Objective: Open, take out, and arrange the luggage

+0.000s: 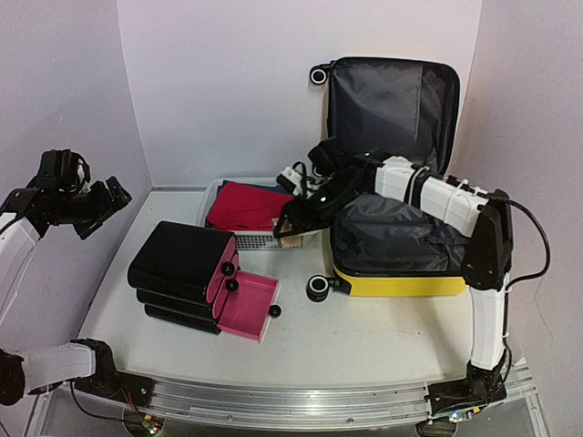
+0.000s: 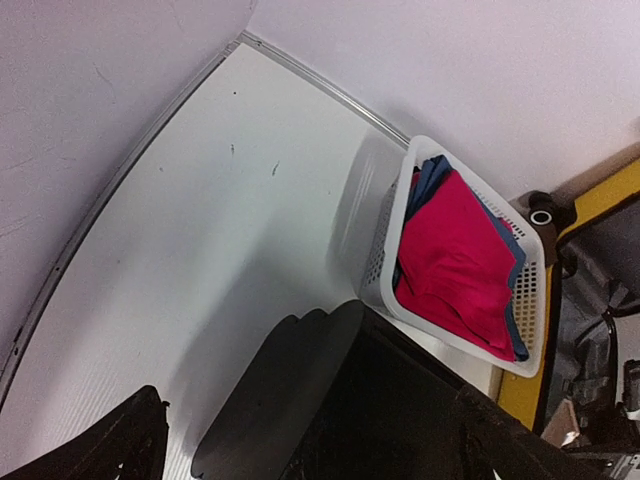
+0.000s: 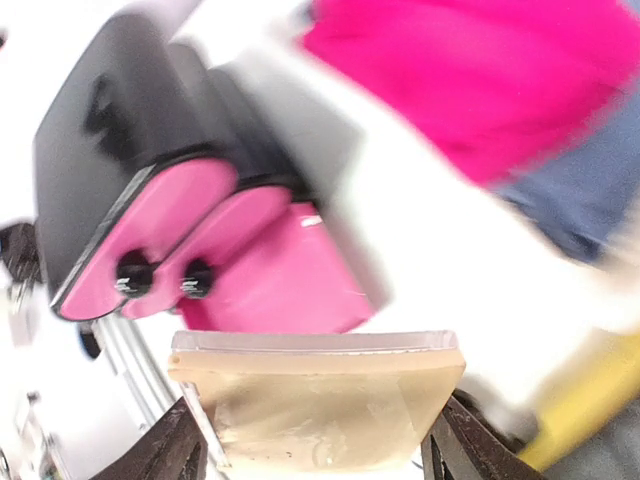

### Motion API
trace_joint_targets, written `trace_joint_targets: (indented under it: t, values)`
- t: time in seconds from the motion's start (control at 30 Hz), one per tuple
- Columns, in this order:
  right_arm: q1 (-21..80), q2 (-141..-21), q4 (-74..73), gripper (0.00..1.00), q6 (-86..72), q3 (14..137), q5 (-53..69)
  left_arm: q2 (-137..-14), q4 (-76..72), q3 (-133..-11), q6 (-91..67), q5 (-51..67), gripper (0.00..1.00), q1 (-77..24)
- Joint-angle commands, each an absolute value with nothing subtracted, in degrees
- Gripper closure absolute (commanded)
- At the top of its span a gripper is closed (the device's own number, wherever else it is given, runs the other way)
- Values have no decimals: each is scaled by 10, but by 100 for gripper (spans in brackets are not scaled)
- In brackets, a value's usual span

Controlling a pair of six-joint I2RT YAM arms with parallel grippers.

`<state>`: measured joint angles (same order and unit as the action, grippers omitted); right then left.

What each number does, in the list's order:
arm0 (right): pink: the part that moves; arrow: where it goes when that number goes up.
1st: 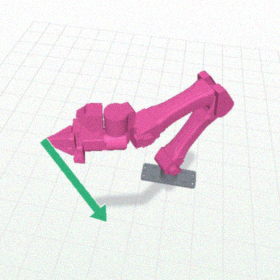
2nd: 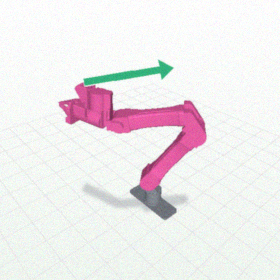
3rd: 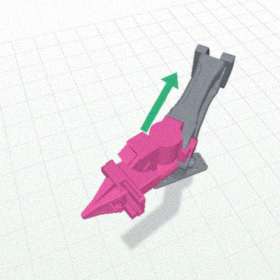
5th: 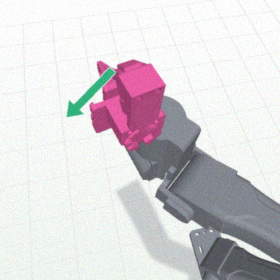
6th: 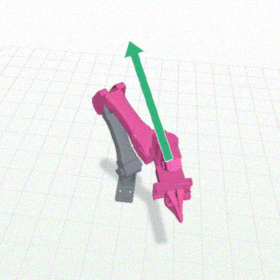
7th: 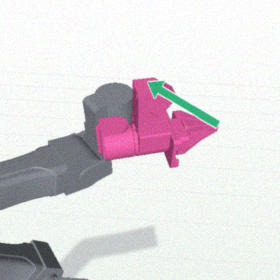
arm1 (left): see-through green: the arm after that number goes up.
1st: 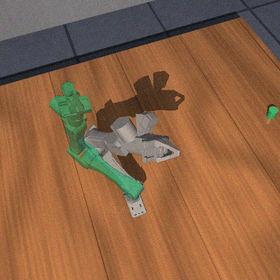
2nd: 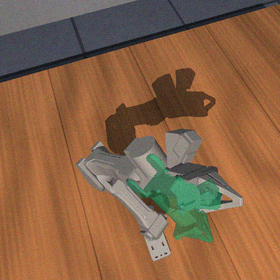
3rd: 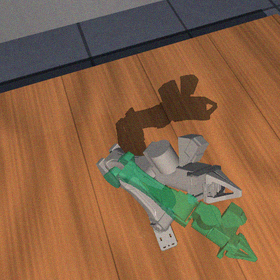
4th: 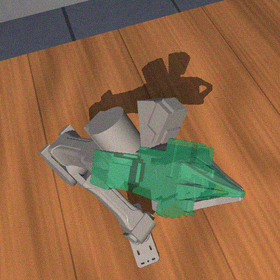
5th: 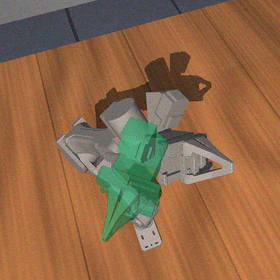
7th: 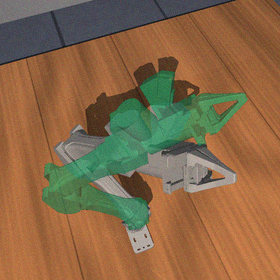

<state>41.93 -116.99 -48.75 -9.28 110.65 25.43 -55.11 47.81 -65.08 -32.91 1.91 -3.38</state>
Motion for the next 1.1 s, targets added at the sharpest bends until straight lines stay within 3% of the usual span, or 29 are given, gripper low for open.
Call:
trace_joint_targets:
  t: [0.0,0.17,0.37,0.53,1.07]
  values:
    - [462,-1205,-439,50,-76,1149,291,-545,484,-659,-294,77,3,-35]
    - [482,-1199,-387,49,-67,1096,308,-531,465,-674,-280,93,1,-35]
    - [484,-1152,-263,49,-7,947,327,-517,463,-681,-261,122,0,-34]
    - [496,-1157,-196,49,64,878,310,-436,445,-639,-229,161,0,-36]
    - [548,-1191,-188,47,123,935,263,-440,425,-595,-236,275,1,-45]
